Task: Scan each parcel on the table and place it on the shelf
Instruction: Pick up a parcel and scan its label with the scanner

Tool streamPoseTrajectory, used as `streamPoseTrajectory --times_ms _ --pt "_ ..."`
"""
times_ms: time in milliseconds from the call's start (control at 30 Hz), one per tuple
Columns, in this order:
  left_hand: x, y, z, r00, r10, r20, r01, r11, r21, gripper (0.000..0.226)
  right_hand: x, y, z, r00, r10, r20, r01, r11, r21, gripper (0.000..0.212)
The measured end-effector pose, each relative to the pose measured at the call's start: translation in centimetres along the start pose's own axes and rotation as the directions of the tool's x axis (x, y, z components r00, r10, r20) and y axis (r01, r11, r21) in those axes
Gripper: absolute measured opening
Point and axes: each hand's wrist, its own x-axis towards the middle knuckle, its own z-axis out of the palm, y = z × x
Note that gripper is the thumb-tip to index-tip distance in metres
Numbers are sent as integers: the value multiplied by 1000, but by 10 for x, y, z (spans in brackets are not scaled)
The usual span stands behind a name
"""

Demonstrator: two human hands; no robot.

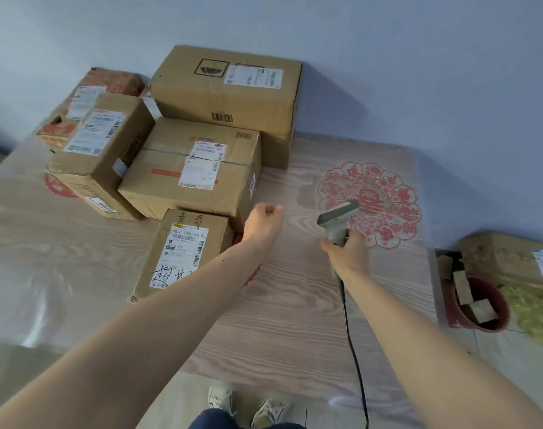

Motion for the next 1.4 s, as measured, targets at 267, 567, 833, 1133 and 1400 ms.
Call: streamPoseTrajectory --times_ms 267,567,833,1133,1400 --pt "-29 -4 -95 985 106 -139 -108 994 -11 36 -58 -86 39 982 -152 115 134 979 152 22" --pt "-31 -62 -201 970 58 -238 -58 998 6 40 -134 -116 117 987 -121 110 104 983 154 30" --pt "-29 -125 -235 988 -71 136 42 977 208 68 -183 -96 164 999 50 -1 -49 984 169 32" --pt "-39 -150 -231 973 -47 224 15 990 141 48 -202 -98 165 991 134 -10 -127 962 243 22" --pt "-45 -154 -230 977 -86 194 66 992 109 53 -211 -106 158 996 73 -42 -64 980 188 15"
